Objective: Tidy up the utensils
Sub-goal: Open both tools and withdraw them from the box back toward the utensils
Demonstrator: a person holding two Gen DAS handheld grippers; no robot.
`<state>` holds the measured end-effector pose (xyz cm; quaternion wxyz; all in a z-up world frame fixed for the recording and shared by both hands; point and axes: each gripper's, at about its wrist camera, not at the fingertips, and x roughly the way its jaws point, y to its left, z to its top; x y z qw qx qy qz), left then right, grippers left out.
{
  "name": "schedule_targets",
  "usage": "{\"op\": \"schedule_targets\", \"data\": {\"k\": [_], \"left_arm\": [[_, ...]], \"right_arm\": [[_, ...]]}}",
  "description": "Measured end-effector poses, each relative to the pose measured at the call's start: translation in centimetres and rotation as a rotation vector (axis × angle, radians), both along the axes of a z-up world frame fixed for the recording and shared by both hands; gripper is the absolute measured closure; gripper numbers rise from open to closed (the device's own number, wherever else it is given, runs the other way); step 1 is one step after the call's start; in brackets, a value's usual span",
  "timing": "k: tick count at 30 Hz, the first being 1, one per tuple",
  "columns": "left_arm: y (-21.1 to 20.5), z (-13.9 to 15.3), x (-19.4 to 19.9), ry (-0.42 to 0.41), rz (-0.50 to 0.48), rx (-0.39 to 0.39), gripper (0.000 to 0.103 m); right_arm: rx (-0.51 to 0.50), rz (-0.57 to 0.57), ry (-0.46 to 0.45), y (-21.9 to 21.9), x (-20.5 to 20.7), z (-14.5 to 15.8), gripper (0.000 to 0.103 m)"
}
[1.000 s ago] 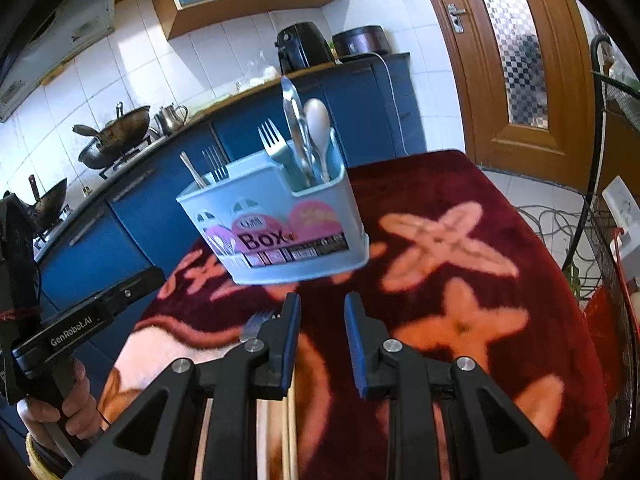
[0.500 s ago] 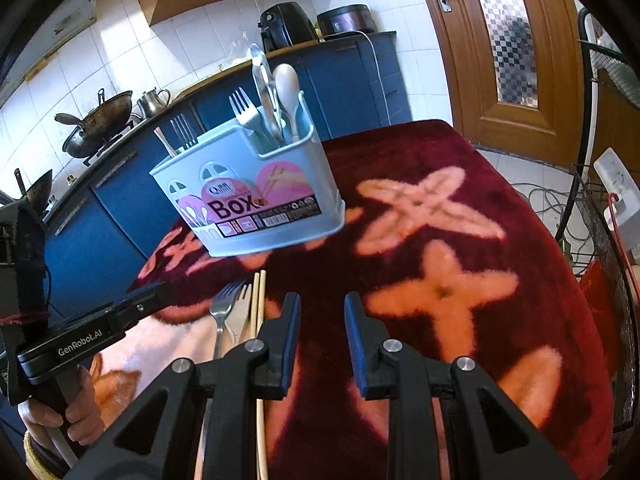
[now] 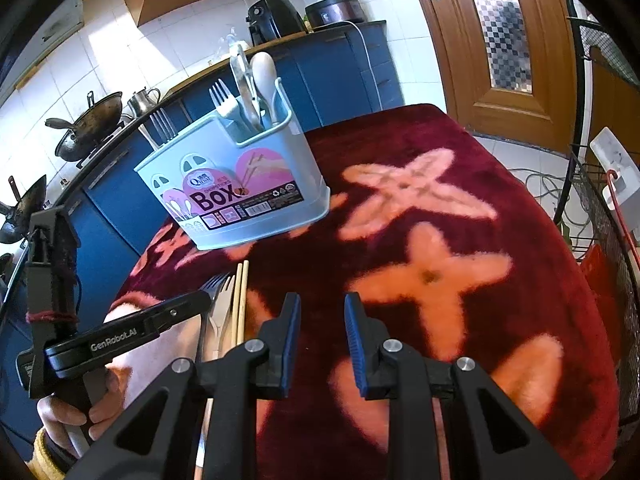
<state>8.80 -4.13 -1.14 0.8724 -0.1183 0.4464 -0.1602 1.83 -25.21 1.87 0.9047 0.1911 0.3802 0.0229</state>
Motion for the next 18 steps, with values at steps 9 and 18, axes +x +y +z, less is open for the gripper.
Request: {"op": "schedule_targets", "data": {"k": [9,18], "left_arm": [[0.0,-0.3,0.7,-0.016,-0.013,-0.065,0.089],[0.7,1.0,-0.6,-0.048,-0.031,-0.060,0.095]], "right_arm": [[0.010,-0.007,0.013,-0.4,0.1,-0.5,0.078],[0.011,0.003,0.013,-0.1,0.0,-0.5,0.078]]}}
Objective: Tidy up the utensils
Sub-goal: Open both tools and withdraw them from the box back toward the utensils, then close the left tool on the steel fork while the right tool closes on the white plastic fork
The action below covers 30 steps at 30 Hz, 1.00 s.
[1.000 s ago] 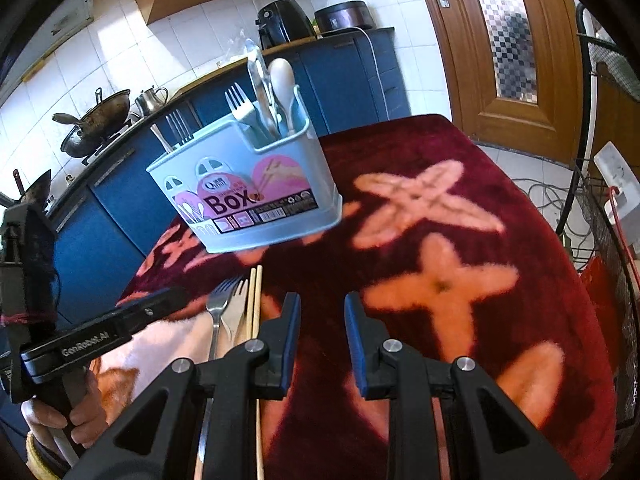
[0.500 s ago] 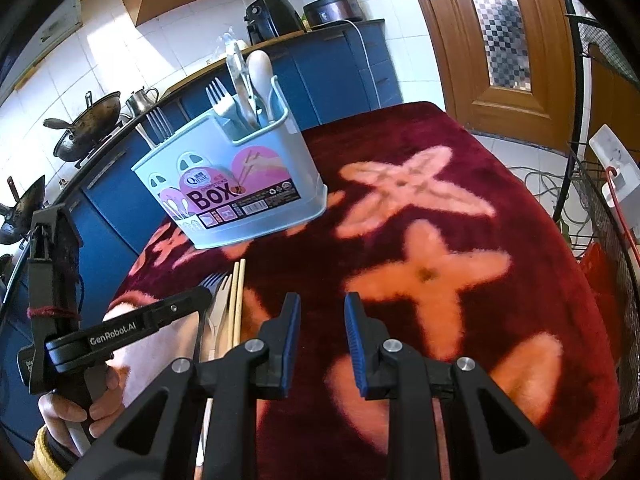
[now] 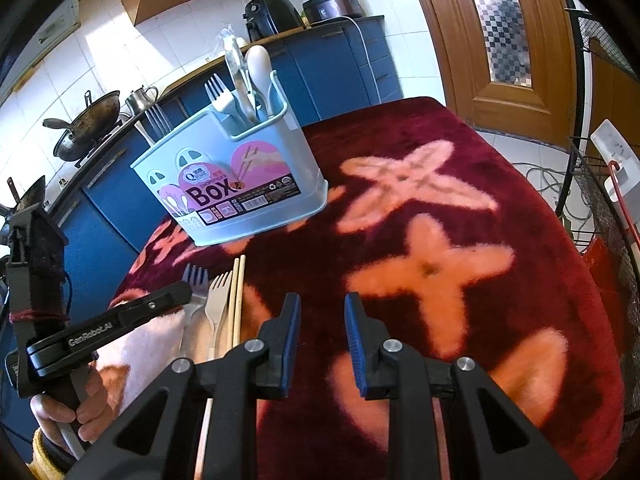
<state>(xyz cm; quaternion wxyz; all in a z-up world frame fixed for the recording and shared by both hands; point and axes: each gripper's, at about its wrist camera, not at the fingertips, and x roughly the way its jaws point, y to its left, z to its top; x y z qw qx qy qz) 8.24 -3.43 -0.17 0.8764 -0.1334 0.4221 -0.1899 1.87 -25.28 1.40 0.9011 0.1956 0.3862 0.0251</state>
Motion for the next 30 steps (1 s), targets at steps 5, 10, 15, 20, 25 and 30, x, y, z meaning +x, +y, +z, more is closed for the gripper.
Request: {"op": "schedule_targets", "data": {"k": [5,10,15,20,25,30], "left_arm": [[0.8,-0.2,-0.5,0.032,0.009,0.018,0.095],[0.8,-0.7,-0.1,0.063,-0.005,0.009,0.095],[0.4,-1.5,0.4,0.099,-0.007,0.020,0.092],[0.7,-1.2,0.0,0.075,-0.014,0.009,0.096],[1.5,-0.4,-0.8,0.043,-0.005,-0.011,0.096],[2.5,0.9,-1.8,-0.014,0.021,0.002,0.097]], "right_arm": [[-0.001,0.006,0.003,0.3,0.1,0.0,0.078],[-0.007,0.015,0.003,0.8,0.1,0.1,0.078],[-0.013,0.014,0.000,0.9,-0.1,0.3,0.078],[-0.012,0.018,0.002,1.0,0.0,0.3,0.078],[-0.012,0.041,0.002,1.9,0.1,0.6,0.078],[-0.010,0.081,-0.001,3.3,0.2,1.0,0.078]]}}
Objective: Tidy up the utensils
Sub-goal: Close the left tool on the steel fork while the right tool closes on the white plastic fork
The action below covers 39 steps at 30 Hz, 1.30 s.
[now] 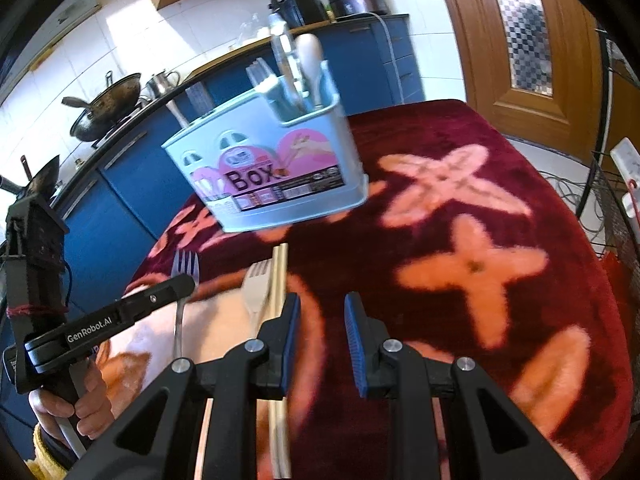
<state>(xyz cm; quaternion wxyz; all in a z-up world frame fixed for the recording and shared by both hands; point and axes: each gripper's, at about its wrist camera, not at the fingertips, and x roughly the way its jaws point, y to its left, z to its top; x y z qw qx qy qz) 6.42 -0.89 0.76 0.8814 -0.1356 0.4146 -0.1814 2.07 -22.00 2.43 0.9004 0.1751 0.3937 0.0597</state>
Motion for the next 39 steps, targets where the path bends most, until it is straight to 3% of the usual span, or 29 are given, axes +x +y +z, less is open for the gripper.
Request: {"op": "schedule_targets", "data": {"k": [5,11,20,27,39], "left_arm": [[1.1,1.8,-1.5,-0.093,0.034,0.053,0.098],[2.4,2.9,-2.6,-0.154,0.056,0.064,0.099],[4.3,3.2,-3.4,-0.182,0.088,0.033,0.099],[5.2,3.3,-3.7,-0.196,0.104,0.009,0.099],[5.6,3.2,-3.5,-0.198,0.113,0.006,0.099]], "right_arm": [[-0.007,0.054,0.003,2.1,0.2,0.3,0.078],[-0.026,0.125,0.025,4.9,0.5,0.2,0.078],[-0.058,0.182,0.126,7.4,2.0,-1.6,0.078],[-0.078,0.165,0.193,7.2,3.5,-2.6,0.078],[-0.069,0.194,0.246,7.1,5.6,-3.1,0.084]]}}
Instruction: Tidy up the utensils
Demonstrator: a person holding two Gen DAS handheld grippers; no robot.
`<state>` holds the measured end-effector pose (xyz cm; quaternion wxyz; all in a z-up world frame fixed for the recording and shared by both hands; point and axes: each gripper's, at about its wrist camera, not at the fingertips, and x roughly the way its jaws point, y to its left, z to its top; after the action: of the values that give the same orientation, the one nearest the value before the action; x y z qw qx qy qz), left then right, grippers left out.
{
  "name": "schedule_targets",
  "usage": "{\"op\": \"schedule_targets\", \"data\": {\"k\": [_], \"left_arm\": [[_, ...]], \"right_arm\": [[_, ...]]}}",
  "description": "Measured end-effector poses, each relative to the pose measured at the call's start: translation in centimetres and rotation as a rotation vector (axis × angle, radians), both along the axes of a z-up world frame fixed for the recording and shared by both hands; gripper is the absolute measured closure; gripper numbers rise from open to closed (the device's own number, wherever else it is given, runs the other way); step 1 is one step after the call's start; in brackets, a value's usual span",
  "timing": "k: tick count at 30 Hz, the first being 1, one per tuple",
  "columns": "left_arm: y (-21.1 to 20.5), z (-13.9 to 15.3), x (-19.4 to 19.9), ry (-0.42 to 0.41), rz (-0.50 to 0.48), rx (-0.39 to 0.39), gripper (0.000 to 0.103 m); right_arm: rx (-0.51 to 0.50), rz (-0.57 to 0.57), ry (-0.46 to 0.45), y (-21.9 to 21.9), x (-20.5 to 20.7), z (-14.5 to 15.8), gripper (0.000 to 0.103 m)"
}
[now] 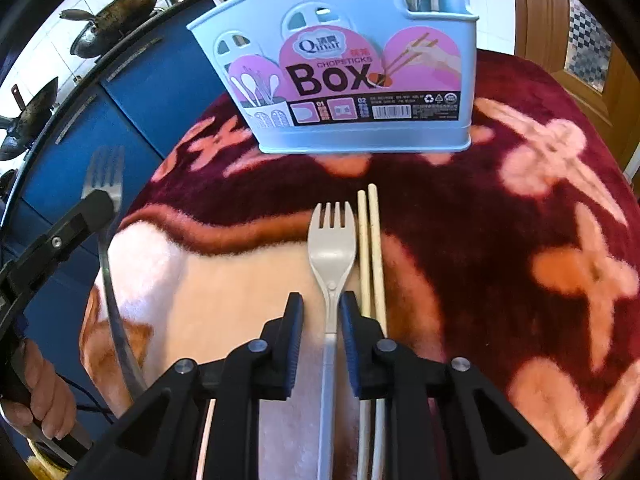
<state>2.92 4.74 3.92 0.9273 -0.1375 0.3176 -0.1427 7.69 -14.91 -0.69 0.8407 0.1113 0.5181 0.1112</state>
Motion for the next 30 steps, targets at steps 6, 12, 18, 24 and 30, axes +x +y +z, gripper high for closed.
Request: {"op": "schedule_targets", "data": {"k": [6,12,18,24,30], "left_arm": [[-0.5,0.5,-0.3,-0.018,-0.003,0.013,0.099],[-0.8,1.3,-0.8,-0.044,-0.004,0.023,0.100],[-1.0,2.3,-1.3,-0.072,-0.001,0.020,0.100],[-1.3,3.3,-1.8,-0.094,-0.002,0.010,0.101],[-1.4,4.8,-2.5,-0.137,0.000,0.007,0.101]], "right_arm": [[0.018,-0.019,0.007,-0.4,-0.2,0.1,0.093],[0.125,-0.053,-0.038,-2.0,-1.8,0.6,0.093],[0.166,-0.065,-0.166,-3.3,-4.1,3.0,0.093],[0.181,-0.090,-0.319,-3.9,-6.1,6.1,0.093],[0.160,-0.113,-0.449,-4.3,-7.4,8.7,0.094]]}}
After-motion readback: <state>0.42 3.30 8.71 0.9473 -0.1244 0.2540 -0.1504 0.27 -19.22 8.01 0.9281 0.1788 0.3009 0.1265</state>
